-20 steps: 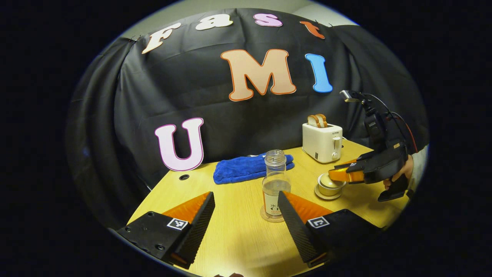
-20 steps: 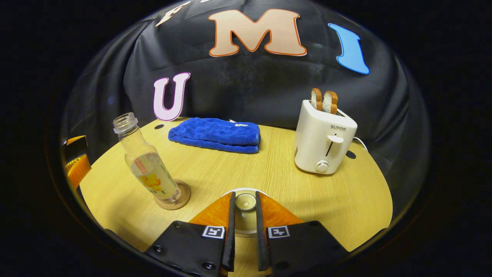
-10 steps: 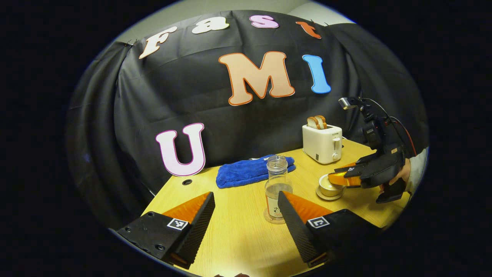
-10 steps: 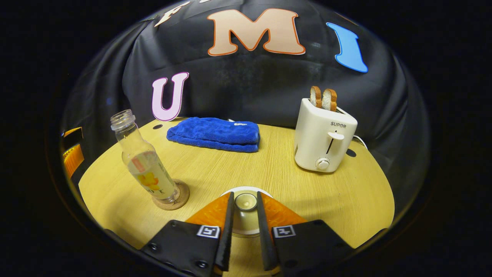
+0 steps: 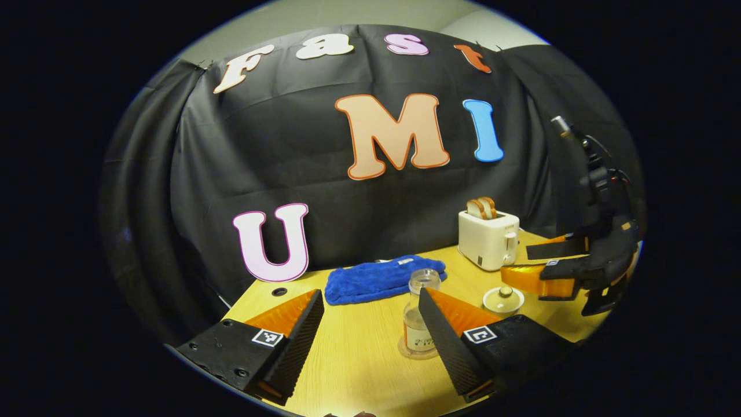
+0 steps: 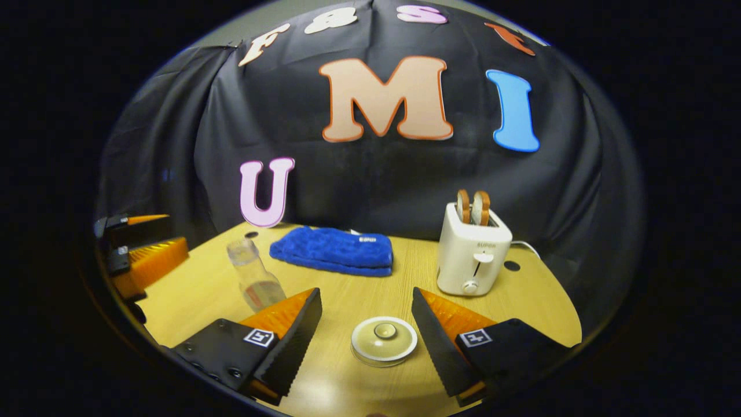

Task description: Open the teacup lid with one hand, grasp the water bottle and pour water into the teacup with the other hand; after pouring, place the water bottle on the coaster and then close the teacup lid.

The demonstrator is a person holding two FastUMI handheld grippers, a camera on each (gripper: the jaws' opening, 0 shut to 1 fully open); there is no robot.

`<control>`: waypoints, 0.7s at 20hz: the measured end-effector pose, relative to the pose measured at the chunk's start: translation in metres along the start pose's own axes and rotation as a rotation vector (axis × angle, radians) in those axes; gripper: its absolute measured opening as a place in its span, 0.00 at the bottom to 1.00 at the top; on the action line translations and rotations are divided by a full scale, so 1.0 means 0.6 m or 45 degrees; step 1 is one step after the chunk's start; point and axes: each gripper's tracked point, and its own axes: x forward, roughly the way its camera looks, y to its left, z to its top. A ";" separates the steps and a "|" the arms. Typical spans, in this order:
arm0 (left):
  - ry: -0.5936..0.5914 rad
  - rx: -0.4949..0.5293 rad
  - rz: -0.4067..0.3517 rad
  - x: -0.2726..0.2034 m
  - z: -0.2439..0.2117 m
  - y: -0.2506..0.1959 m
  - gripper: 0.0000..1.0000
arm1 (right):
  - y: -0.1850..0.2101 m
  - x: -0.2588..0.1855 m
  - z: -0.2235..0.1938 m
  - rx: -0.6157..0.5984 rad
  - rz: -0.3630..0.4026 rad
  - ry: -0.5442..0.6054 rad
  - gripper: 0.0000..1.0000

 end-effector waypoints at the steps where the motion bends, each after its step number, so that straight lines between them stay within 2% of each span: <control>1: -0.013 -0.019 0.009 0.003 0.010 0.005 0.96 | -0.001 -0.014 0.026 -0.006 -0.014 -0.050 0.96; 3: -0.031 -0.039 0.026 0.011 0.023 0.014 0.96 | -0.012 -0.048 0.073 -0.023 -0.085 -0.146 1.00; 6: -0.058 -0.046 0.030 0.011 0.045 0.017 0.96 | -0.018 -0.094 0.110 0.022 -0.140 -0.243 0.99; 8: -0.081 -0.039 0.043 0.006 0.061 0.020 0.96 | -0.024 -0.114 0.115 0.059 -0.148 -0.265 0.99; 9: -0.100 -0.038 0.057 -0.001 0.073 0.021 0.96 | -0.033 -0.122 0.116 0.069 -0.165 -0.275 0.94; 11: -0.124 -0.036 0.072 -0.008 0.086 0.019 0.96 | -0.044 -0.130 0.120 0.070 -0.184 -0.289 0.99; 14: -0.139 -0.067 0.067 -0.017 0.101 0.004 0.95 | -0.053 -0.129 0.121 0.064 -0.194 -0.274 1.00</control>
